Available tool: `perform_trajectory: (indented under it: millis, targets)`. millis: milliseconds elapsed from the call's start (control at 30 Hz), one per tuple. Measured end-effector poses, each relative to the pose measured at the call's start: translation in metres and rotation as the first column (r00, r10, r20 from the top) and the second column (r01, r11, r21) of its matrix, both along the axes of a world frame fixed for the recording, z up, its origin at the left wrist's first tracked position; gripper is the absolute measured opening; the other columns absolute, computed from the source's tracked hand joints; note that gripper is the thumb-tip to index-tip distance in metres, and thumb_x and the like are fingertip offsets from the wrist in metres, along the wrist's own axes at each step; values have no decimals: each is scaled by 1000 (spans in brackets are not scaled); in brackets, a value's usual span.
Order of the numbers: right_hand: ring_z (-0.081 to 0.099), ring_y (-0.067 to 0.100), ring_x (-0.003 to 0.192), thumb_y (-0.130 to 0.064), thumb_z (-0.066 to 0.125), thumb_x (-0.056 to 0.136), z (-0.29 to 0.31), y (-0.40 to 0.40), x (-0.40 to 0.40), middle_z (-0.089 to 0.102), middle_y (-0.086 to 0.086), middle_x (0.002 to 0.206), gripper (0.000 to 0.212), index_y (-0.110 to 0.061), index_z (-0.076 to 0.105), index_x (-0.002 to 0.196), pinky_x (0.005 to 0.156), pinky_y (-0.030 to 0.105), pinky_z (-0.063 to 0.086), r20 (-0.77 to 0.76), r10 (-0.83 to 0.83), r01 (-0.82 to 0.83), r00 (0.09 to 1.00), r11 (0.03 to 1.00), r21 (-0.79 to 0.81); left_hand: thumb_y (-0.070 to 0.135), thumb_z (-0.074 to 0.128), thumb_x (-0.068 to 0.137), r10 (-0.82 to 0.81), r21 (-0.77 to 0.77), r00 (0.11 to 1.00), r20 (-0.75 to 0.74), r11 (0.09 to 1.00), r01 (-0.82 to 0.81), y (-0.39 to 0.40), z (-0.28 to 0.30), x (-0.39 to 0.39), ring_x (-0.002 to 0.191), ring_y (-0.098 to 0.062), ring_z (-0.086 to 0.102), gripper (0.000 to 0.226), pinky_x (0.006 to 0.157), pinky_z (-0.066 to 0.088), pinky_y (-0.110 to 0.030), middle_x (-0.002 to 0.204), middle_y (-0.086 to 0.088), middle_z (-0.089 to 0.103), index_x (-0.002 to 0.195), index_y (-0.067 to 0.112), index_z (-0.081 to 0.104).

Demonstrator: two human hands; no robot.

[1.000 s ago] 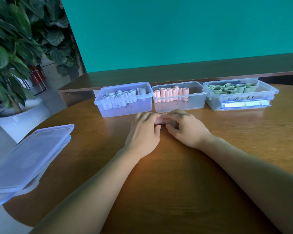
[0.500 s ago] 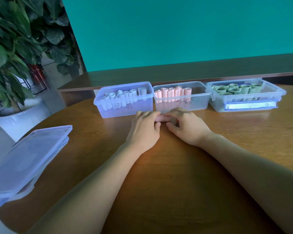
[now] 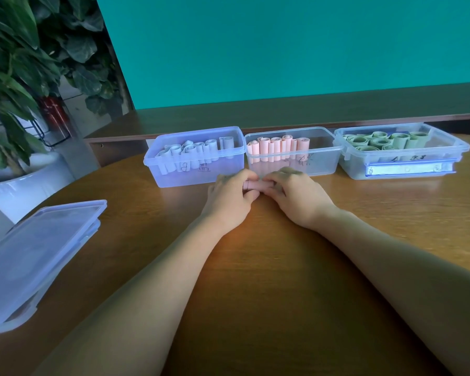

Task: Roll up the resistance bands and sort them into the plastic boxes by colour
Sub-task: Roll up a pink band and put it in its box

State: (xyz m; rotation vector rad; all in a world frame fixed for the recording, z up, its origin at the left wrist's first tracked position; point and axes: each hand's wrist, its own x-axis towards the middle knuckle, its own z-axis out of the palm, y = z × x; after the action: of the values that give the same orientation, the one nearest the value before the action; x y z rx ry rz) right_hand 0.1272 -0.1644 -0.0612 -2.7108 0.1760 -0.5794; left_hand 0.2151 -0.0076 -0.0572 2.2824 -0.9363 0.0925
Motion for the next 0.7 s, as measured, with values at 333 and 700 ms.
perform_trajectory:
  millis: [333,700]
  targets:
    - [60,4,95,-27,56,102,6,3,-27,66,-7,104,11,-22,59,112,81,12,44,160,90,-128,983,961,245,27,53,102,-87,-173,995,-41,982,79,10,8,-19,105,-10,59,24,87,45,-22,117,6,66,125,24,63]
    - [68,4,94,-35,77,83,14,3,-40,75,-13,103,30,-21,79,109,82,15,50,234,254,-316,938,905,285,42,61,96,-160,-265,975,-152,957,116,27,12,-34,94,-6,65,26,82,53,-23,102,14,72,113,26,73]
